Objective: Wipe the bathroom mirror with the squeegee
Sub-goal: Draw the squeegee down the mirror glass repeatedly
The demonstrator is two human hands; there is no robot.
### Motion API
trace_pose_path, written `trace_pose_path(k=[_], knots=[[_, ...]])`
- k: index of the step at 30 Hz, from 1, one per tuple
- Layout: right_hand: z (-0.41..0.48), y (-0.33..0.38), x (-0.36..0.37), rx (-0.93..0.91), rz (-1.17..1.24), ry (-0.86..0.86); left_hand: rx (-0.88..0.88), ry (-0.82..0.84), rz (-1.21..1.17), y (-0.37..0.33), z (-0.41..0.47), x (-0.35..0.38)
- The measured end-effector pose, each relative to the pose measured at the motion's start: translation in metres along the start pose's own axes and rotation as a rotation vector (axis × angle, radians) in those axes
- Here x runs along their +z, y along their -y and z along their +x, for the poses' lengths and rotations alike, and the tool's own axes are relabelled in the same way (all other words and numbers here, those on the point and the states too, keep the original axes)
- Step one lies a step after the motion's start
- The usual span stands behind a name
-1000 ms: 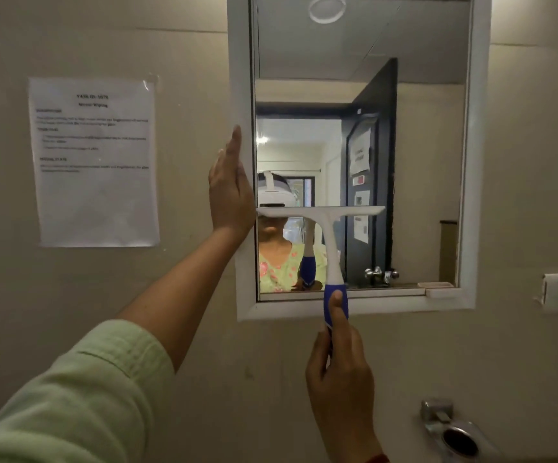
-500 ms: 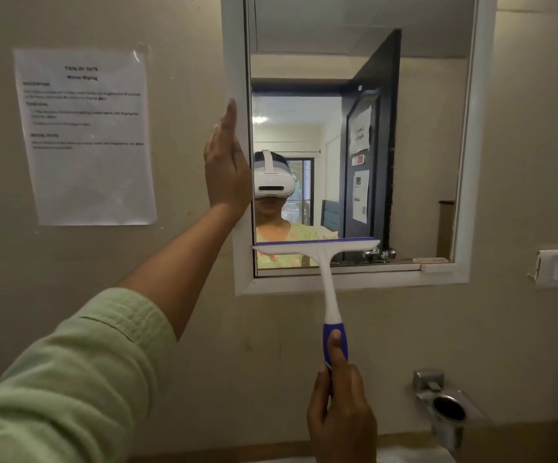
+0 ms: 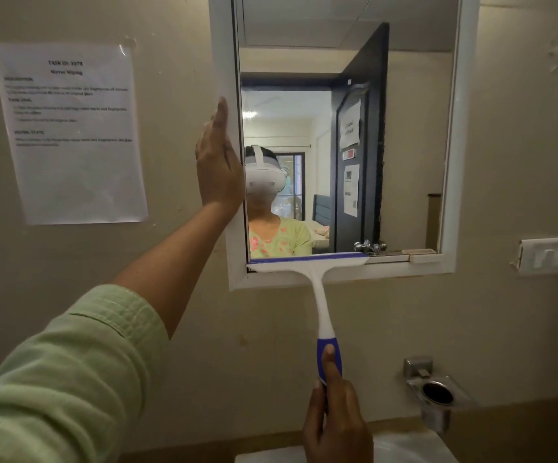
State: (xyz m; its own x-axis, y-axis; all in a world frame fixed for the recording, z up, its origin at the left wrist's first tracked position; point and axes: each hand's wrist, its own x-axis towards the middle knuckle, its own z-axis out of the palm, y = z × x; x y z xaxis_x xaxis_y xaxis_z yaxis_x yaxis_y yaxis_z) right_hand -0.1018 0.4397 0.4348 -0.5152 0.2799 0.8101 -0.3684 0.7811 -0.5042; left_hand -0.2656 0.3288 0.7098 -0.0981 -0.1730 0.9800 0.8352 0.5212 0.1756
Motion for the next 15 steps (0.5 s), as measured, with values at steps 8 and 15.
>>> trace_pose_path(k=[8, 15], knots=[[0.025, 0.011, -0.024, -0.006, 0.184, -0.141, -0.022, 0.009, 0.014, 0.0, 0.0, -0.001], [0.153, 0.031, -0.056, -0.146, 0.277, -0.262, -0.032, 0.011, 0.002, 0.001, 0.0, -0.001]])
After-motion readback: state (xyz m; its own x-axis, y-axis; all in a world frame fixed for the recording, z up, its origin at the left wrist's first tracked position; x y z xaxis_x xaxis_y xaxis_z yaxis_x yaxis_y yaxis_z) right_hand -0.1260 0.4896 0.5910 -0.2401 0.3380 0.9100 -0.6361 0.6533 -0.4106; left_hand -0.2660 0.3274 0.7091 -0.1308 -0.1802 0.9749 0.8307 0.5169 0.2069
